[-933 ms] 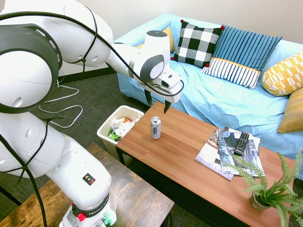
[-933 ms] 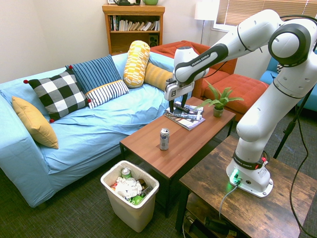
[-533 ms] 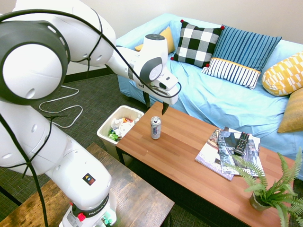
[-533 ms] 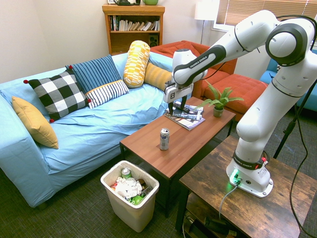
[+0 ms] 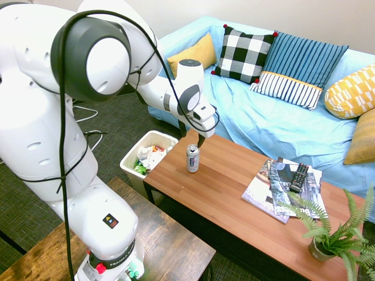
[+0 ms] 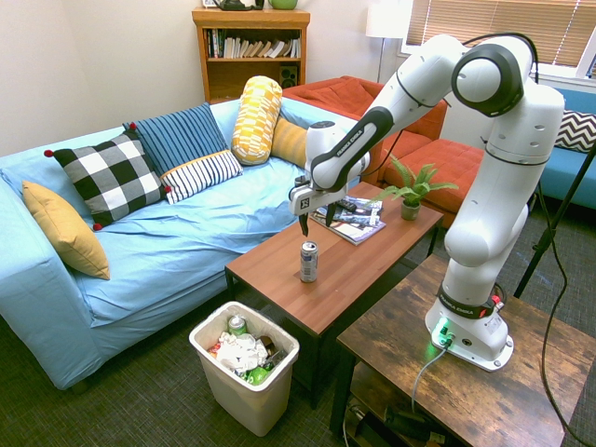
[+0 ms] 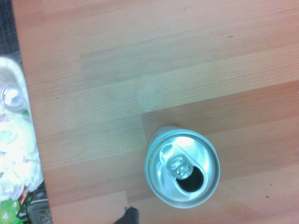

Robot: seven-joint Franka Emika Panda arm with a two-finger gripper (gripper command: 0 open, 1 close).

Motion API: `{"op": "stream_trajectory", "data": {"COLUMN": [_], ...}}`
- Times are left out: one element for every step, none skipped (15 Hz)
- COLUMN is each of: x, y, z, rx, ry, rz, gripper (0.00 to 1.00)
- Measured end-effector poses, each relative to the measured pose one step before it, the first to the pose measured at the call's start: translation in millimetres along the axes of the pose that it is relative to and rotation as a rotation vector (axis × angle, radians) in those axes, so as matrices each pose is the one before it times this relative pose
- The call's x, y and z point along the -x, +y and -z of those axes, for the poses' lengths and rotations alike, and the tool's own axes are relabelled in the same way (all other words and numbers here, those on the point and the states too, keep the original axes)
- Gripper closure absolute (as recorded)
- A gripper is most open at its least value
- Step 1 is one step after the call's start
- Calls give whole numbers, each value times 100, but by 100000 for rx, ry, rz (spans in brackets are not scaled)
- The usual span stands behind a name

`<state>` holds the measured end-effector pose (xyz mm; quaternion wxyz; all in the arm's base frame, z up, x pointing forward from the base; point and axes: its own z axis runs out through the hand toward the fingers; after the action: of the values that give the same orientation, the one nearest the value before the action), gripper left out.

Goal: Throw the can in the trash bin

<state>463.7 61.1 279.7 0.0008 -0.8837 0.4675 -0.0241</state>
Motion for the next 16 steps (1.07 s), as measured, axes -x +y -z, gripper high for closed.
{"op": "stream_trajectory", "data": {"x": [149, 134, -6, -122, -162, -124, -45, -154, -264, -257, -176, -133, -83, -117, -120, -91], "y": [-259, -246, -255, -322, -393, -488, -572, -527, -459, -331, -256, -214, -79, -49, 22, 27], "z": [-1126, -1077, -1090, -1095, -1090, -1164, -1384, -1389, -1347, -1163, -970, -600, -472, -328, -139, -16], "rx": [496, 228, 255, 319, 550, 496, 522, 583, 719, 908, 879, 532, 385, 161, -43, -118], "ry": [-409, -226, -231, 46, 147, -189, -325, -265, -222, -195, -220, -192, -262, -167, -74, -191], "rz": [-1482, -963, -842, -1197, -1219, -752, -282, -326, -609, -682, -773, -791, -794, -750, -756, -667], "gripper": [0, 0, 0, 0, 0, 0, 0, 0, 0, 0, 0, 100, 100, 100, 100, 100]}}
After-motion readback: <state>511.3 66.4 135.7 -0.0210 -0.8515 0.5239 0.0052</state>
